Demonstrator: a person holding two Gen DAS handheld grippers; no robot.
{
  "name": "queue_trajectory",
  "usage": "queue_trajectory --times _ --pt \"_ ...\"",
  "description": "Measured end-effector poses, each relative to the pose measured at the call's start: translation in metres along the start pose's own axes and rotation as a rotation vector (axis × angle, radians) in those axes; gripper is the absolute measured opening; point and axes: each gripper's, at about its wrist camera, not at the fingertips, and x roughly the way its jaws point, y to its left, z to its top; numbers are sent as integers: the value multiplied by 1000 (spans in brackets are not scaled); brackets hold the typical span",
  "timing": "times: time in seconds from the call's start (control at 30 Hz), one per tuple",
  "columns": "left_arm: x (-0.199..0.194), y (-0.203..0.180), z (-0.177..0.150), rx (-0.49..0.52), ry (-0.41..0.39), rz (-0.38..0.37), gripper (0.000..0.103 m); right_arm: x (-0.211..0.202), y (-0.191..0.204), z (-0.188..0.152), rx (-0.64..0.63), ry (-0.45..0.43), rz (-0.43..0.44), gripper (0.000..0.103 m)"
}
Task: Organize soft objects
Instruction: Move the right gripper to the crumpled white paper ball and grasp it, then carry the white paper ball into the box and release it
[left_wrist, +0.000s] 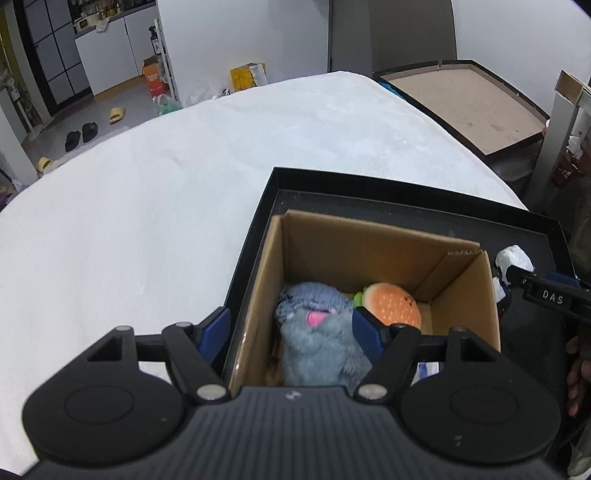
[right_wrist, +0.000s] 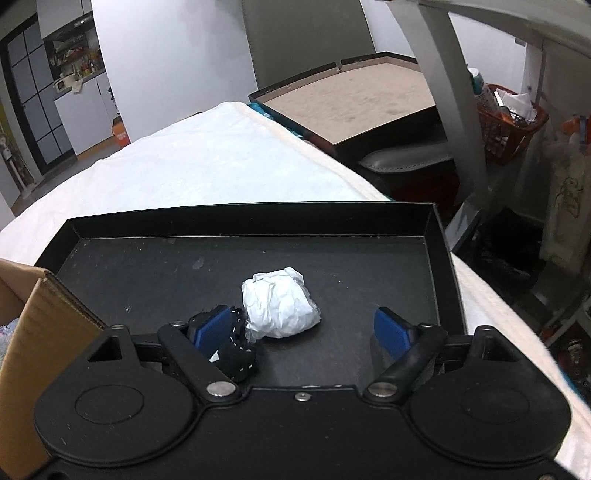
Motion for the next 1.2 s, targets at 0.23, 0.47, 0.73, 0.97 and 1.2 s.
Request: queue_trajectory --times 0.23,0.47,0.73,0.97,1.2 --pt "10 -12 5 3 21 18 74 10 2 0 -4 9 35 48" --pt "11 -18 4 31 24 38 75 5 -3 0 4 38 28 46" --pt "5 -14 -1 39 33 18 76 -11 -4 -5 15 74 4 46" --pt "-3 -7 -10 32 36 -15 78 -27 4 -10 29 108 1 46" --pt "-8 4 -22 33 63 -30 78 -50 18 -6 30 98 11 46"
